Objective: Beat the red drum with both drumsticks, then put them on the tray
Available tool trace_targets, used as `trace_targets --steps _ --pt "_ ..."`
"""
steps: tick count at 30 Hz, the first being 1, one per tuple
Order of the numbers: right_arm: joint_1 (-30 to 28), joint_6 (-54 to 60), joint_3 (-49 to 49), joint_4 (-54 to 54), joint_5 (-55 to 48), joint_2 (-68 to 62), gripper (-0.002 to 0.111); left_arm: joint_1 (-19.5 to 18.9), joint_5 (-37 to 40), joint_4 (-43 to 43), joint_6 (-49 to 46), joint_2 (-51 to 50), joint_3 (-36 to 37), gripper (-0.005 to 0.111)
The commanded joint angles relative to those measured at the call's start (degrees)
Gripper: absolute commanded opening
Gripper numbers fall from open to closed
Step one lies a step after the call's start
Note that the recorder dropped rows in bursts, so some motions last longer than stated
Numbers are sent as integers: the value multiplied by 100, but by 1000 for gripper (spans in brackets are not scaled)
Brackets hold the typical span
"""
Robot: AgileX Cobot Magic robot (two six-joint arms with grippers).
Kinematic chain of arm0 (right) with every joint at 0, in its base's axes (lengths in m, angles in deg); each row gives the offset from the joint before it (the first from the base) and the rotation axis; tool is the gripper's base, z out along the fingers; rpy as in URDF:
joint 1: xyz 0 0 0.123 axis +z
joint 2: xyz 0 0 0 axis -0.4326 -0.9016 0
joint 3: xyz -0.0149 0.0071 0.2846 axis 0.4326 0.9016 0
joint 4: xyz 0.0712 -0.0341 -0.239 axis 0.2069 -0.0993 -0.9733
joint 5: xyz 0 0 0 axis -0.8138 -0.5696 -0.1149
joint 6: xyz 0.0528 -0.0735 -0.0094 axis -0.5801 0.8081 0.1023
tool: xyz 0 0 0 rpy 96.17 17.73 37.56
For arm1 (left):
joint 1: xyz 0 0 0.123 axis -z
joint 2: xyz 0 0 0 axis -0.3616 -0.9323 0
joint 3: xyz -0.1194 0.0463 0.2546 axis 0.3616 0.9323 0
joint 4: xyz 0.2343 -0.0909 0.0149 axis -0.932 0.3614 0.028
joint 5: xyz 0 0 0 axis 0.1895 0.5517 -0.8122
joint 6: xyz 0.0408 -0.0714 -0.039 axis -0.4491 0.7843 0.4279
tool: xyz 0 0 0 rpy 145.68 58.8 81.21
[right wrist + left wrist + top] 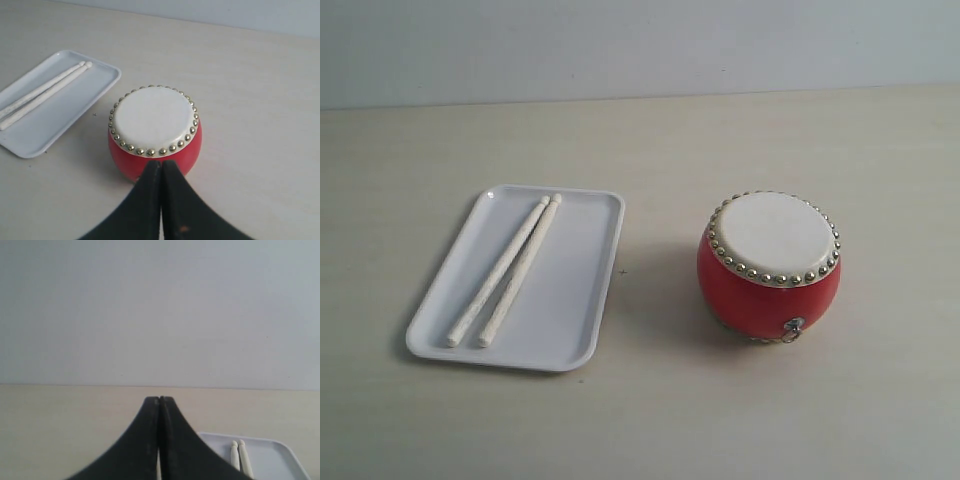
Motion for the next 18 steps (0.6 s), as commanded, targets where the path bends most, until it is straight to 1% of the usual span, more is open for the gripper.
trace_targets --steps 1,2,4,5,6,7,9,12,15,18 --pt "-519 171 36 -85 121 245 0 2 -10 0 38 27 21 0" --pt "-842 147 56 -85 233 311 0 2 -10 0 38 27 21 0" --pt "-1615 129 248 -85 932 467 0 2 -10 0 28 27 21 0" --pt "-1938 129 415 -57 1461 536 0 2 -10 0 28 27 21 0" --pt "-2419 129 621 4 2008 645 0 2 -10 0 28 27 21 0" --pt "-2714 129 855 15 2511 723 0 2 -10 0 28 27 21 0" --pt "-3305 129 1321 20 3156 926 0 2 -10 0 28 27 21 0" --pt "-3822 129 1849 132 3380 1255 0 2 -10 0 28 27 21 0" --pt "-4083 70 2282 173 3380 1654 0 2 -10 0 28 27 21 0" --pt "-4221 -2 2692 173 3380 2071 0 2 -10 0 28 27 21 0"
